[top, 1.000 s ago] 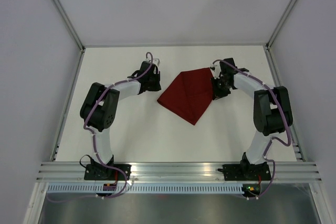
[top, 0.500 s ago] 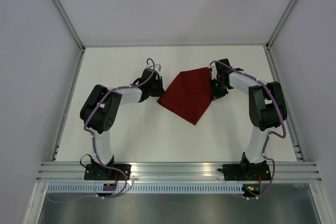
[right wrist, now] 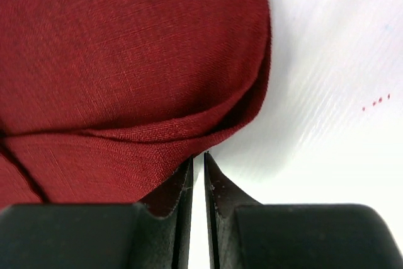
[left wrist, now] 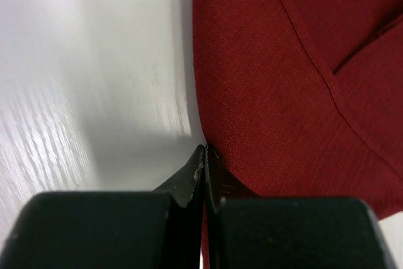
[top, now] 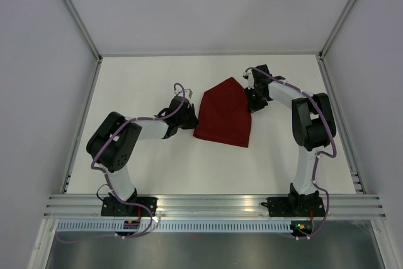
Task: Fold the napkin, place the utensils inside, and roll it up
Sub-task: Fold the napkin, then roll the napkin with the utensil
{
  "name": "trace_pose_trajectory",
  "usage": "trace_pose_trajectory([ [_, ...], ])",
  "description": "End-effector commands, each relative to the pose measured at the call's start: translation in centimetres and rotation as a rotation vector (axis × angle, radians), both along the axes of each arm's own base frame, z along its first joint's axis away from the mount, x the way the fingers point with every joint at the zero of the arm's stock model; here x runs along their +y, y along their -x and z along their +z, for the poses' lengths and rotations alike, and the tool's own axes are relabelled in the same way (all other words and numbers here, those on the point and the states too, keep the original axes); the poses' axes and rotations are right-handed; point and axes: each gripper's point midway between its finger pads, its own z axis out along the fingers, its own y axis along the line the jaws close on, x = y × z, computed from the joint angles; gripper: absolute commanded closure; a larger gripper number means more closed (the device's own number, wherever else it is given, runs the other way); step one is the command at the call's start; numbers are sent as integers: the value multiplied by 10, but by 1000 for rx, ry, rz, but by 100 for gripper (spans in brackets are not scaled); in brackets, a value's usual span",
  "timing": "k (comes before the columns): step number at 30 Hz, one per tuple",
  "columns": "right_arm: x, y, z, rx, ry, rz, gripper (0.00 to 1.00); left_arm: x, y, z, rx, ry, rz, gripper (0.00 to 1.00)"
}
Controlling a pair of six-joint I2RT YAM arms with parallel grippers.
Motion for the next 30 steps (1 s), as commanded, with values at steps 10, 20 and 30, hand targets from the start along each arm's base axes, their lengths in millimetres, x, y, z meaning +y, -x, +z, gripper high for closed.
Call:
trace_pose_trajectory([
  [10,10,1,-16,21,58,26,84,19,45,-15,35,-5,75,98],
  [20,9,-3,33,-106,17,-12,73,39,44,36,-108,19,138,90],
  [30,-20,0,171,-539,0,10,70,39,44,165,-387,273,70,50],
])
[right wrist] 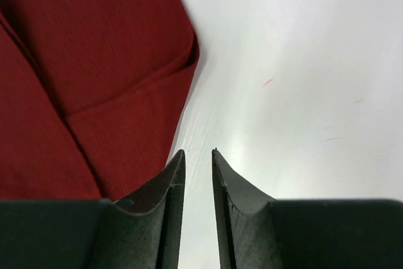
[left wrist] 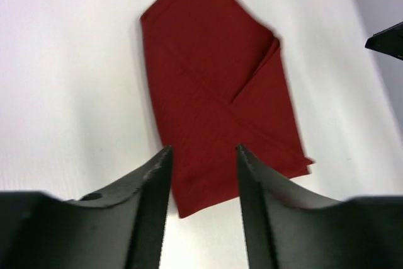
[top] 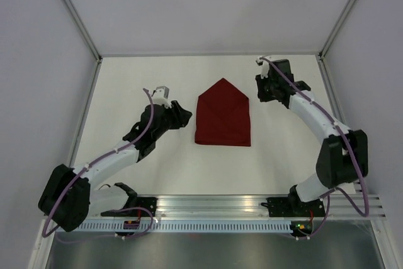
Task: Fold the napkin, place the utensils inside, and roll it up
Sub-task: Roll the napkin with the utensil
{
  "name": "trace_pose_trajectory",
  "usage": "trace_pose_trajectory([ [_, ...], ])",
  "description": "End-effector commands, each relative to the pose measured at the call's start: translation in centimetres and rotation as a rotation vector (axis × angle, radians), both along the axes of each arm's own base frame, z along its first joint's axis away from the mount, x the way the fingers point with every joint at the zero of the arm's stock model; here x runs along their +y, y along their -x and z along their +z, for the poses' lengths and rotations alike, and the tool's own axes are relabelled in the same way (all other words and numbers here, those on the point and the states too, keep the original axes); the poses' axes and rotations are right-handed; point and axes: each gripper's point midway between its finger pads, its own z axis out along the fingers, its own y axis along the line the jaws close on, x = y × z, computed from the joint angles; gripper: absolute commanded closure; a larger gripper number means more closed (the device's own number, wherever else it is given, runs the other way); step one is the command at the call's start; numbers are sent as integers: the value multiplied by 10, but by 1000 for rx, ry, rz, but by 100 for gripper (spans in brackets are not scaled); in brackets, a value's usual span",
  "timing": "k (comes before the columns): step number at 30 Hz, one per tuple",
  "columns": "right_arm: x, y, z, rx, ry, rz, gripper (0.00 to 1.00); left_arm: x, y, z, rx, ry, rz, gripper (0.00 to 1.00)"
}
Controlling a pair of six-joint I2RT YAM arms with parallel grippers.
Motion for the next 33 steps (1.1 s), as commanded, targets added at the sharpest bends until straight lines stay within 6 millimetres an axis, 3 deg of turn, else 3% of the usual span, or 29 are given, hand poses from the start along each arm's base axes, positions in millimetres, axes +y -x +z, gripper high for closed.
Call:
trace_pose_trajectory([
  [1,-5,-6,76,-262,15,35,71,1,3,49,-117,109,-53,47],
  [3,-7,-2,88,-301,60,32,71,6,6,71,-160,124,-48,37],
  [5,15,11,85,-289,102,153,73,10,6,84,-181,126,-38,29],
  [10,64,43,62,-254,100,404,68,16,6,119,-233,115,-25,33],
  [11,68,45,60,-266,120,470,65,21,3,136,-258,113,7,33],
  [12,72,51,51,-259,124,512,60,25,4,135,-240,80,14,34],
  [16,97,71,30,-265,143,713,54,36,7,169,-282,57,48,35],
  [24,135,112,-40,-190,240,947,48,44,12,182,-272,9,58,36],
  [28,153,120,-52,-192,263,1013,44,50,19,186,-283,-11,60,36],
  [33,157,125,-69,-161,285,1034,42,56,24,188,-294,-40,58,36],
])
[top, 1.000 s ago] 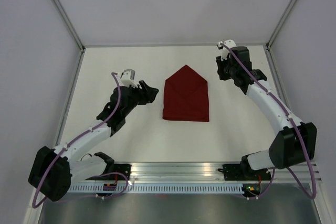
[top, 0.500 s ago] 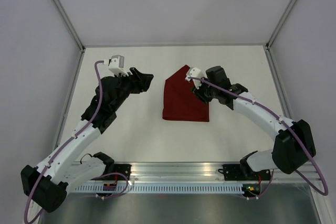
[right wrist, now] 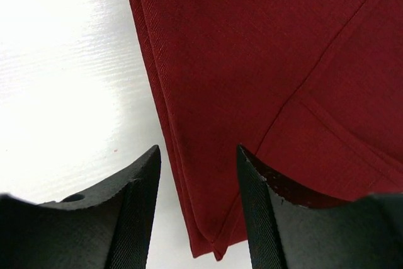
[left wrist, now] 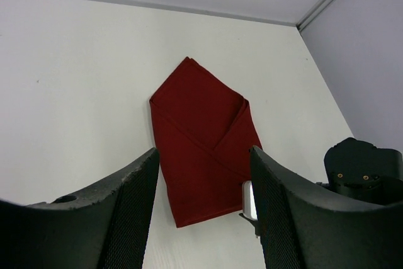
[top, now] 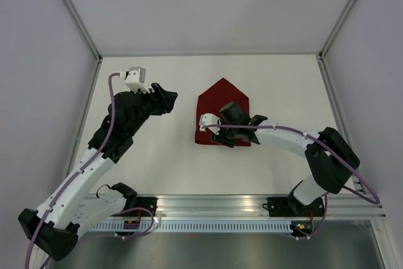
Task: Fold the napkin, place the utensils inside, and roll it up
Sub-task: Roll the napkin with the utensil
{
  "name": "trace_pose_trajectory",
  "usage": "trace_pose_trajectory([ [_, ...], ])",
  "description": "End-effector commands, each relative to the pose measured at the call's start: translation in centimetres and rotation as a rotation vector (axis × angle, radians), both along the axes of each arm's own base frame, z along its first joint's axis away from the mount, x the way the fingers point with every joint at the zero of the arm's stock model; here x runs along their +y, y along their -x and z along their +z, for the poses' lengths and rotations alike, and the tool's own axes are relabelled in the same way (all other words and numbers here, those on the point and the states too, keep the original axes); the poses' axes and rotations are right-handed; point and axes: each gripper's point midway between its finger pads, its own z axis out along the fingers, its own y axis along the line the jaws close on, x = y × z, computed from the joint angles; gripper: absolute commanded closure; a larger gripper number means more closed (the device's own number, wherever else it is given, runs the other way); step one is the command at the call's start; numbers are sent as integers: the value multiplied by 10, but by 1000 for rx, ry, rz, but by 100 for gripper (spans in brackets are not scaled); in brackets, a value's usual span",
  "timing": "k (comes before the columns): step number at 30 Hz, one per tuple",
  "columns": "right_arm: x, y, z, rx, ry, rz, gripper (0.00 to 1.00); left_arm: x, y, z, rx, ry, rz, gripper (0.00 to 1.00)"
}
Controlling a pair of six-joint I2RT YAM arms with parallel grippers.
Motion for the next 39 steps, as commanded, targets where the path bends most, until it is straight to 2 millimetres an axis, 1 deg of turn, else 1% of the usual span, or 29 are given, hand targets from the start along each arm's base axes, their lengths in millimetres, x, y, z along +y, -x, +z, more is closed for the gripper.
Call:
trace_pose_trajectory([
  [1,13,-5,-1,-49,-11,39,42,11,5,22,-62,-40,13,36],
  [5,13,4,-12,-37,16,59,42,11,5,20,-62,-52,8,37],
  [9,12,8,-20,-32,32,76,41,9,3,14,-52,-70,1,37],
  [18,2,3,-40,-58,95,71,41,7,-3,2,-41,-116,-8,37],
  [21,0,4,-46,-58,107,75,41,5,-3,-4,-33,-132,-23,37],
  [24,-3,6,-53,-43,127,78,42,2,-5,-15,-15,-143,-37,37],
  [25,-4,7,-55,-36,135,80,43,0,-6,-22,-2,-149,-42,37],
  [28,-7,5,-57,-43,151,80,43,-2,-8,-32,11,-151,-47,37],
  [31,-7,5,-52,-65,140,81,43,-4,-8,-39,18,-148,-55,37],
  [35,-6,2,-39,-94,115,71,40,-7,-8,-41,19,-145,-66,37],
  [39,-1,1,-28,-94,100,73,39,-8,-9,-45,28,-146,-72,38],
])
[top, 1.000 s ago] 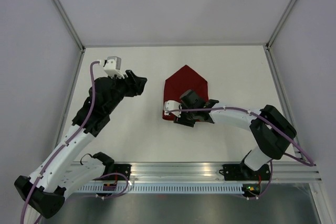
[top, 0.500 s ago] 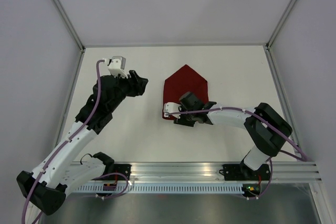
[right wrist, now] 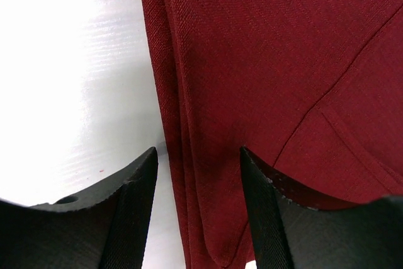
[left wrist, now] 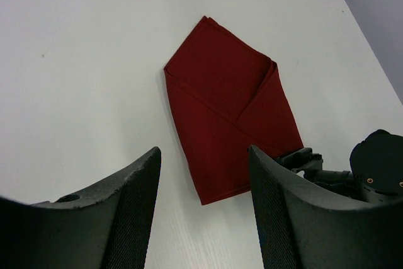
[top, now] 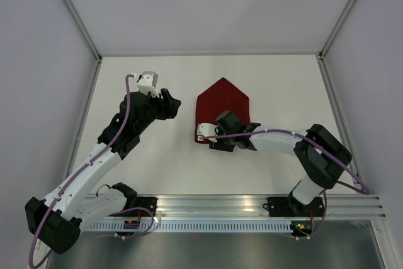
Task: Fold the napkin, place the utensils inside, and roll it up
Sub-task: Roll the napkin with the utensil
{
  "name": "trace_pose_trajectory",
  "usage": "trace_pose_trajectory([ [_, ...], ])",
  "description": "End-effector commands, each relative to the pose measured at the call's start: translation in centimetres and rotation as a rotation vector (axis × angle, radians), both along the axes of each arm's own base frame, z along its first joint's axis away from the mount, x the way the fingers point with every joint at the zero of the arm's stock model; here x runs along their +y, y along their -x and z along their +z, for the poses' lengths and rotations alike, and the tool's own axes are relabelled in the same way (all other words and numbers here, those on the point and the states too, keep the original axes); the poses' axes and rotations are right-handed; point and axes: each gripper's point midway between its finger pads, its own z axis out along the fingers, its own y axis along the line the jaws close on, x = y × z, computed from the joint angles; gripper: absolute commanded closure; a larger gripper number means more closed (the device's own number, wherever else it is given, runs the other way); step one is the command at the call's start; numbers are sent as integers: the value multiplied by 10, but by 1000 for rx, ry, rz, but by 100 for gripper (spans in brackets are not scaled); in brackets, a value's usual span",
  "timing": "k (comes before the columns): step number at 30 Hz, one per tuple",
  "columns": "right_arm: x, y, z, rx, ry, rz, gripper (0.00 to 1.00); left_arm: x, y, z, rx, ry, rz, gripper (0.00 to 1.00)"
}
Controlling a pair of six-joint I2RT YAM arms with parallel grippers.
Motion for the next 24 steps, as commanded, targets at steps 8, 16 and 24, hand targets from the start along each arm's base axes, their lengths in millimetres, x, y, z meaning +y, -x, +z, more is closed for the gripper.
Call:
trace_pose_trajectory([
  [8,-2,2,3,10,31,20,37,-6,-4,4,-37,-5,-36,38],
  [16,-9,9,-19,73,92,45,37,-10,-4,-4,-18,-18,-61,38],
  [24,-21,20,-36,186,127,52,42,-17,-2,-13,4,-24,-102,38],
])
